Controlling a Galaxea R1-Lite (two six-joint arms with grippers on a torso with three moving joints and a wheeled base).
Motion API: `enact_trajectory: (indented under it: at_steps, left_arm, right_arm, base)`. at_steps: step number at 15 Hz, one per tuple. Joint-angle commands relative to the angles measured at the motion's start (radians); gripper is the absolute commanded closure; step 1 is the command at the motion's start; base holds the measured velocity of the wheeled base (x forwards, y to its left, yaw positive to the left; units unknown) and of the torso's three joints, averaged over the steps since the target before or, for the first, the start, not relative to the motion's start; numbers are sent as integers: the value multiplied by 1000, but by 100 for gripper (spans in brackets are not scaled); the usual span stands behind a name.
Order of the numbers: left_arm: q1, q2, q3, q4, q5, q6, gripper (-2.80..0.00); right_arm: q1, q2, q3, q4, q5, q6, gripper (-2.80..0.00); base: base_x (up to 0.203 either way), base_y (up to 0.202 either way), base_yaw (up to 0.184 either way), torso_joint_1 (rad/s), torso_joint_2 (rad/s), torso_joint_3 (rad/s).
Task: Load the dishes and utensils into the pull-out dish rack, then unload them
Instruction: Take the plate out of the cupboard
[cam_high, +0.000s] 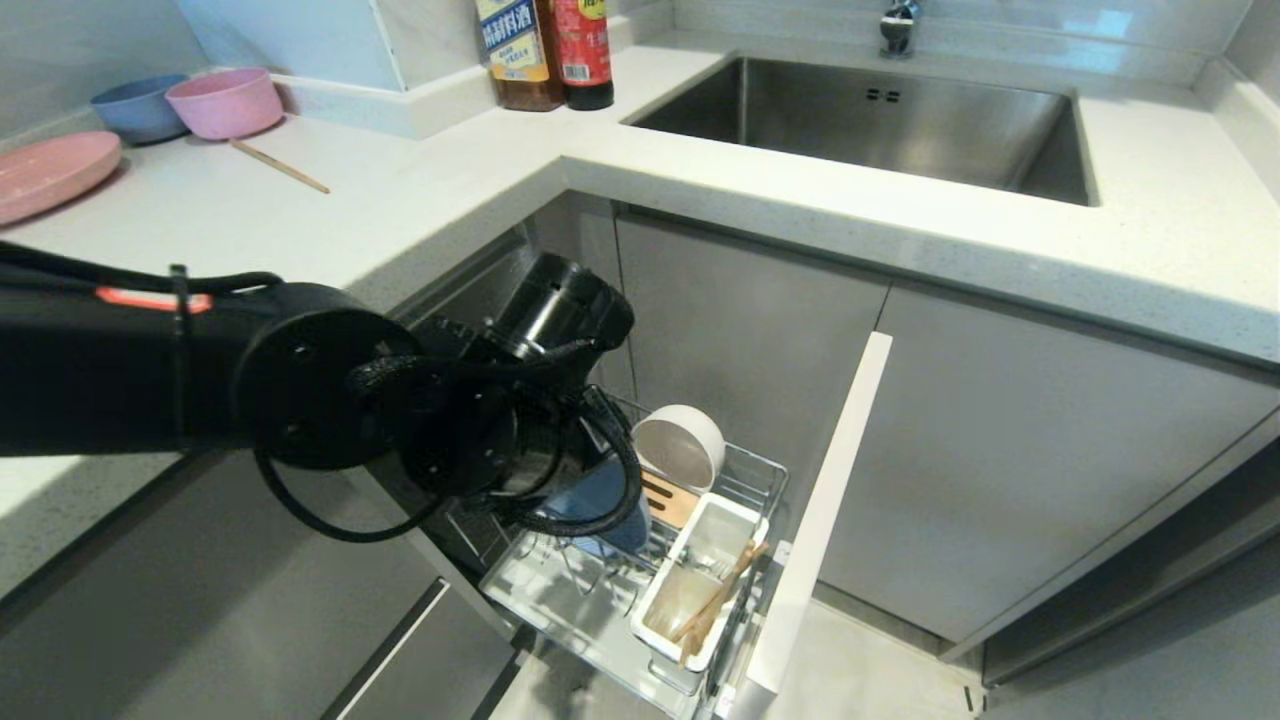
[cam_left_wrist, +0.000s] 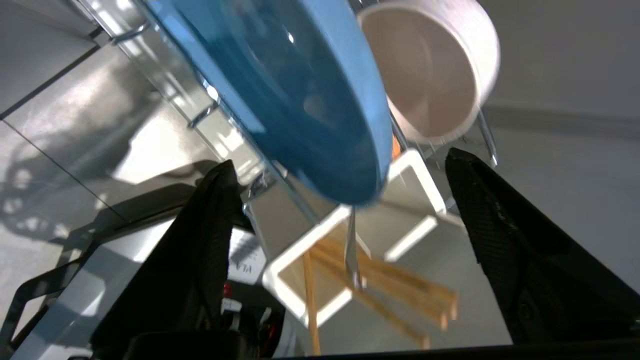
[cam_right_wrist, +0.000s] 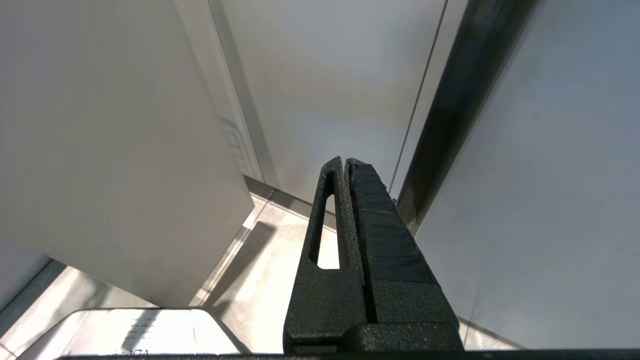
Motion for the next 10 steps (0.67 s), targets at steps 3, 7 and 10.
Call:
enact_trajectory:
  at_steps: [3,7,10]
  left_arm:
    - [31,120,-92,5,4,-4,-280]
    - [42,183,-131,7,25,-1,-280]
    - [52,203,-145,6,35,1,-280]
  right_arm:
    - [0,0,2,0,0,0,0]
    - [0,0,2,0,0,0,0]
    - [0,0,2,0,0,0,0]
  base:
    - [0,0,0,0,0,0]
    - [0,0,0,0,0,0]
    - [0,0,0,0,0,0]
